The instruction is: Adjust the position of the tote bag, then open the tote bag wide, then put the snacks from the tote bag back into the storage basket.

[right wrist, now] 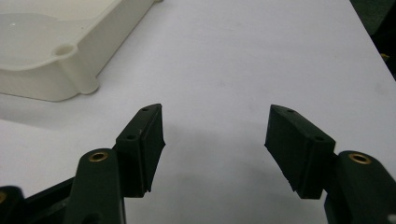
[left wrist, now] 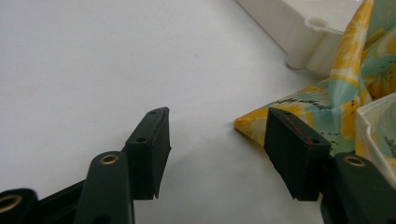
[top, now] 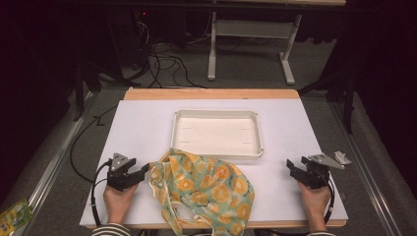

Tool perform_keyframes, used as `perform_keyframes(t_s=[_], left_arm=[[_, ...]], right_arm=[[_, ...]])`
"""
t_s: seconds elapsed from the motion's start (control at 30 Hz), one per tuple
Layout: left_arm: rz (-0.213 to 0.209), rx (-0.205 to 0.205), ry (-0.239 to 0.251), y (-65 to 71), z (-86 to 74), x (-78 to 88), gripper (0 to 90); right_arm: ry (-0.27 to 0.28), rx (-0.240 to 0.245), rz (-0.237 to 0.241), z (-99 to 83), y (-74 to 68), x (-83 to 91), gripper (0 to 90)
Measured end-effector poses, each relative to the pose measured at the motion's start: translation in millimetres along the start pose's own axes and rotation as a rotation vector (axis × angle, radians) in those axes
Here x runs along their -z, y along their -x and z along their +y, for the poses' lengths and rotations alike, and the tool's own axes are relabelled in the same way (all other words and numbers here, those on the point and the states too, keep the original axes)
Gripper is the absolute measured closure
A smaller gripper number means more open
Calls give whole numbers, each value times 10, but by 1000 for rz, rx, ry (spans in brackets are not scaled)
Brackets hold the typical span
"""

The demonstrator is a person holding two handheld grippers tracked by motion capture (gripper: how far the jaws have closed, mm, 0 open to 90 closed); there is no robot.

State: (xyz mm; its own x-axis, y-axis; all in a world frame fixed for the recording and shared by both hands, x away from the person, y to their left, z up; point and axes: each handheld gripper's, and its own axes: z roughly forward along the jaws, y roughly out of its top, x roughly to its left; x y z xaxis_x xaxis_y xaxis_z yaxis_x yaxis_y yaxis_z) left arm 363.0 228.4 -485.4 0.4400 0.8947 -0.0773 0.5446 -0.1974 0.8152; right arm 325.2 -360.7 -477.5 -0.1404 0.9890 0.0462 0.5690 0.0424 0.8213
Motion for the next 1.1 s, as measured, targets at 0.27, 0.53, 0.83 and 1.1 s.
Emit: perform_keyframes(t_s=[0.27, 0.53, 0.83, 1.1], left_arm=[[1, 5, 2, -3, -1, 5, 409], [-21, 27, 12, -36, 3, 22, 399], [-31, 39, 19, -26, 5, 45, 375], [-45, 46, 25, -8, 11, 85, 365]], right_arm=[[0, -3, -1, 0, 1, 1, 376], [3, -16, 1, 0, 3, 4, 374], [7, -17, -1, -1, 4, 8, 371], [3, -15, 4, 1, 10, 1, 369]])
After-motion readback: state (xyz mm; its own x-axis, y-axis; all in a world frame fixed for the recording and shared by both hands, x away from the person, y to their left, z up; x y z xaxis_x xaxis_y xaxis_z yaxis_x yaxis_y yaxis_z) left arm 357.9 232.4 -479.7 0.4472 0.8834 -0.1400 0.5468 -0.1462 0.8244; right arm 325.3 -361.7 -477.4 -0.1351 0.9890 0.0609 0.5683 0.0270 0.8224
